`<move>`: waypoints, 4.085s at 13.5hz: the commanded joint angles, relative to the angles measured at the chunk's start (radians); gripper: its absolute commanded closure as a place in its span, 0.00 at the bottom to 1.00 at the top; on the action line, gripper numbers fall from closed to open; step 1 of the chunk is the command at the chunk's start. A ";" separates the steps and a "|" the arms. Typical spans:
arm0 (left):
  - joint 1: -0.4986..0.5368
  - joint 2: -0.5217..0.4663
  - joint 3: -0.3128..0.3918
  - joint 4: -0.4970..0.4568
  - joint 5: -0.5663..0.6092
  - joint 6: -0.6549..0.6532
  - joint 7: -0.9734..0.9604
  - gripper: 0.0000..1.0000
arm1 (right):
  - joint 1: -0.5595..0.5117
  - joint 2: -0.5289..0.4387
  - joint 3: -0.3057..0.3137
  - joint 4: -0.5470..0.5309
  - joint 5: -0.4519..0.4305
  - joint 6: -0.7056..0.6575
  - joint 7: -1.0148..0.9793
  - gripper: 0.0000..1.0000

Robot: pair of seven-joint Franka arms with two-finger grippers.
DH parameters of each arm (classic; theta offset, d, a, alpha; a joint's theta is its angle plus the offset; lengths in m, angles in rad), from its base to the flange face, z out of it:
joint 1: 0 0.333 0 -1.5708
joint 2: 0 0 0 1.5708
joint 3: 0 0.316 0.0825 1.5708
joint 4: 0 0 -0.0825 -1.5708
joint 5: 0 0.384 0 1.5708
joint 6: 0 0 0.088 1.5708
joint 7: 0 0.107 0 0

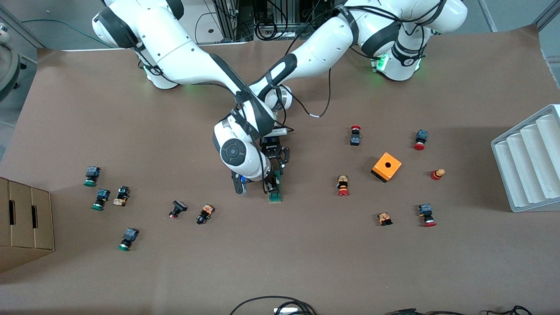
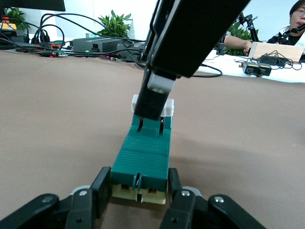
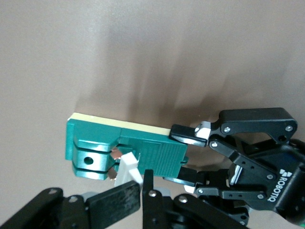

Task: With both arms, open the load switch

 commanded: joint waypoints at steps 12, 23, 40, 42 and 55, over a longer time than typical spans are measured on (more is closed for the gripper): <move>0.006 0.004 -0.004 0.007 -0.015 0.005 0.008 0.45 | -0.007 -0.031 0.006 -0.018 -0.032 0.018 0.004 0.85; 0.006 0.014 -0.004 0.007 -0.016 0.005 0.022 0.45 | -0.009 -0.031 0.006 -0.022 -0.032 0.015 0.003 0.91; 0.007 0.017 -0.004 0.010 -0.016 0.007 0.034 0.45 | -0.012 -0.056 0.006 -0.032 -0.034 0.015 -0.016 0.84; 0.006 0.017 -0.004 0.010 -0.016 0.007 0.034 0.45 | -0.010 -0.051 0.006 -0.032 -0.034 0.015 -0.014 0.84; 0.007 0.021 -0.004 0.010 -0.016 0.007 0.034 0.45 | 0.002 -0.036 0.006 -0.090 -0.049 0.090 -0.021 0.97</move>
